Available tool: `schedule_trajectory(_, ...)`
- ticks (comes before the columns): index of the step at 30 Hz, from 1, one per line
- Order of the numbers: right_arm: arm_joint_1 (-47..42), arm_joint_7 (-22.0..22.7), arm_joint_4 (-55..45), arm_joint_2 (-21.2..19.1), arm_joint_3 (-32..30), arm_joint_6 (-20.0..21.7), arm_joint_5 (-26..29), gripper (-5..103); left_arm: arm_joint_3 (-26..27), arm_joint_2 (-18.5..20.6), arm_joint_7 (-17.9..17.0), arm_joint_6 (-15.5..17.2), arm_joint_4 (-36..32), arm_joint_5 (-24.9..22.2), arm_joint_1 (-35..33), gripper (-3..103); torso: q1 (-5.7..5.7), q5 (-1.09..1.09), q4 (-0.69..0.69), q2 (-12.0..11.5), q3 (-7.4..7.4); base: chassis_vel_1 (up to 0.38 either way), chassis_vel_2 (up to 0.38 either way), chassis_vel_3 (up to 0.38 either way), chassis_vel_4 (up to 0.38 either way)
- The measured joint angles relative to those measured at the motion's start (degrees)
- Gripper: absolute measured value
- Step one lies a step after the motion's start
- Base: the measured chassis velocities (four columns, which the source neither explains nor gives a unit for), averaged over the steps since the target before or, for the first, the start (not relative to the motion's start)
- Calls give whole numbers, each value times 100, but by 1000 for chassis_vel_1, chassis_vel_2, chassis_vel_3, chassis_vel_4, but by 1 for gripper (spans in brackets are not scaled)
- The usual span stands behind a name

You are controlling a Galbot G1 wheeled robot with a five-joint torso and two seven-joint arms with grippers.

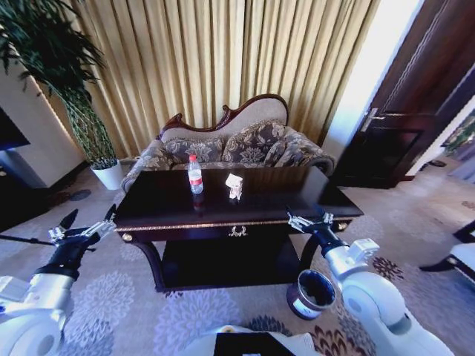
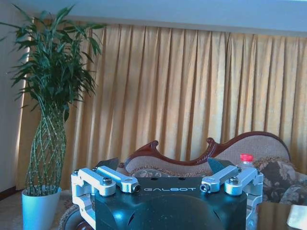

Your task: Move to the front of the table and place the trash on the table into the trash bin.

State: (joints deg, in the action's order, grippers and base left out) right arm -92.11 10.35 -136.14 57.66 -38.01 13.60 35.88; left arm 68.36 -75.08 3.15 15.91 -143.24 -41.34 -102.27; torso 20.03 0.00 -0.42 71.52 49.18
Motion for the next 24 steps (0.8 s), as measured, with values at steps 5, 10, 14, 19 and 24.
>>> schedule_trajectory(5, -36, -6, -6, 8, 14, -40, -32, 100, 2, -8, -2, 2, 0, 5, -9, 100, 5, -1, -1, -2, 1, -247, 222, 239, -253)
schedule_trajectory(10, -94, -11, -48, -13, 92, 35, 31, 100, -9, -11, -4, 17, 0, 12, -15, 100, 8, -3, -1, -3, 2, -79, 91, 100, -97)
schedule_trajectory(14, 47, -13, -54, -229, 194, 199, 338, 100, 16, 9, -7, 21, 0, 15, -47, 100, -6, 0, -2, 4, -4, 0, 0, 0, 0)
schedule_trajectory(19, 548, -14, 115, -603, 414, 409, 926, 100, 113, 51, -28, -70, 0, 15, -115, 100, -8, -1, -1, 5, -4, 30, -41, -31, 50)
schedule_trajectory(24, 1329, -91, 703, -1045, 944, 431, 1206, 100, 113, 58, -28, -168, 0, 15, -146, 100, 2, 0, -1, -1, 1, 0, 0, 0, 0)
